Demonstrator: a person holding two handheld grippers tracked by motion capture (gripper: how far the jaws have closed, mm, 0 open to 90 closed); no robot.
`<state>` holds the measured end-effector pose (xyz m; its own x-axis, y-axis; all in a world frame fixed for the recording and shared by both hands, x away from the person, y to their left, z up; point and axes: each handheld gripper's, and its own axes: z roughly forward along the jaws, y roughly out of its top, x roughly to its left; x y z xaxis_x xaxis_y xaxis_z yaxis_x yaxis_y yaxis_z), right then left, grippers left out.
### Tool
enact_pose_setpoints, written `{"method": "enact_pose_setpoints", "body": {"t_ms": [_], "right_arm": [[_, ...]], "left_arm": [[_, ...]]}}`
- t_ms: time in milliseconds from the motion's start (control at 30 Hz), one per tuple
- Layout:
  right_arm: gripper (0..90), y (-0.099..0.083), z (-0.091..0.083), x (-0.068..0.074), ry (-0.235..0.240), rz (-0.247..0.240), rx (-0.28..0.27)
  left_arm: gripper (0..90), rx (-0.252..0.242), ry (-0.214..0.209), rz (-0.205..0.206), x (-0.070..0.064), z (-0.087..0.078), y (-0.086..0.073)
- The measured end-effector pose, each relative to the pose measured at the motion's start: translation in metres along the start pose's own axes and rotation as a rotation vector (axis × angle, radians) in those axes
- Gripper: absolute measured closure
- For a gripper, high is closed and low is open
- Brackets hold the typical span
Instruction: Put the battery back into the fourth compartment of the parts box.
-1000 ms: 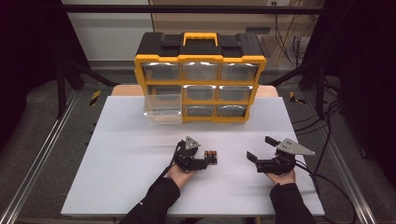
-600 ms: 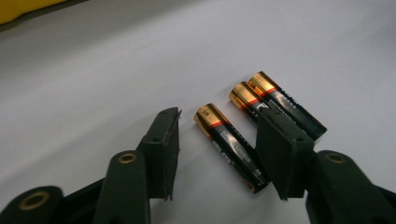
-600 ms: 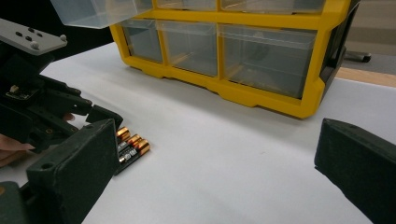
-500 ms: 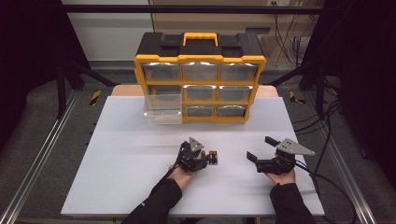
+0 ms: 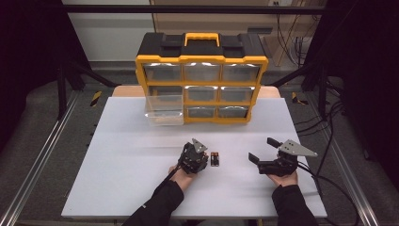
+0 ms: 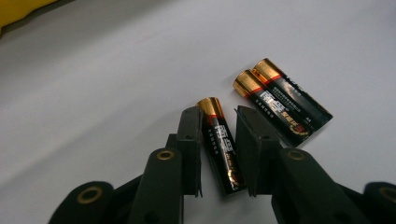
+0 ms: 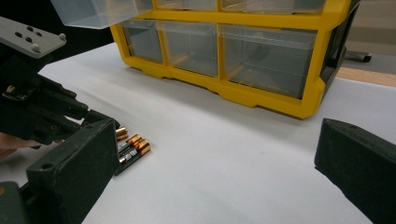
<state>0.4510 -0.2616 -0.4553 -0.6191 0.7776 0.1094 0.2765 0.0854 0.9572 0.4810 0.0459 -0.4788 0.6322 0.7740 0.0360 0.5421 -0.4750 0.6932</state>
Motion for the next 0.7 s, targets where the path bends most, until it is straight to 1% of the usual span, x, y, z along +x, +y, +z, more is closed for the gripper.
{"method": "enact_pose_setpoints", "body": {"t_ms": [133, 267, 433, 533, 567, 700], "right_arm": [[0.3, 0.0002, -0.0002, -0.0001, -0.001, 0.000, -0.002], [0.4, 0.0001, -0.0002, -0.0001, 0.000, 0.001, -0.001], [0.3, 0.0002, -0.0002, -0.0003, 0.000, 0.000, -0.003], [0.3, 0.0002, -0.0002, -0.0003, 0.001, 0.000, -0.002], [0.3, 0.0002, -0.0002, -0.0003, 0.000, 0.000, -0.002], [0.3, 0.0002, -0.0003, -0.0002, 0.001, 0.001, -0.003]], "left_arm": [[75.2, 0.018, -0.004, 0.009, -0.0009, 0.0000, 0.0025], [75.8, 0.025, -0.008, 0.014, 0.0001, -0.0001, 0.0035], [76.0, 0.024, -0.023, 0.018, 0.0020, -0.0003, 0.0034], [76.0, 0.019, -0.040, 0.008, 0.0030, -0.0013, 0.0035], [76.0, 0.012, -0.040, 0.015, 0.0032, -0.0034, 0.0039], [76.0, -0.002, -0.050, 0.017, 0.0043, -0.0082, 0.0049]]}}
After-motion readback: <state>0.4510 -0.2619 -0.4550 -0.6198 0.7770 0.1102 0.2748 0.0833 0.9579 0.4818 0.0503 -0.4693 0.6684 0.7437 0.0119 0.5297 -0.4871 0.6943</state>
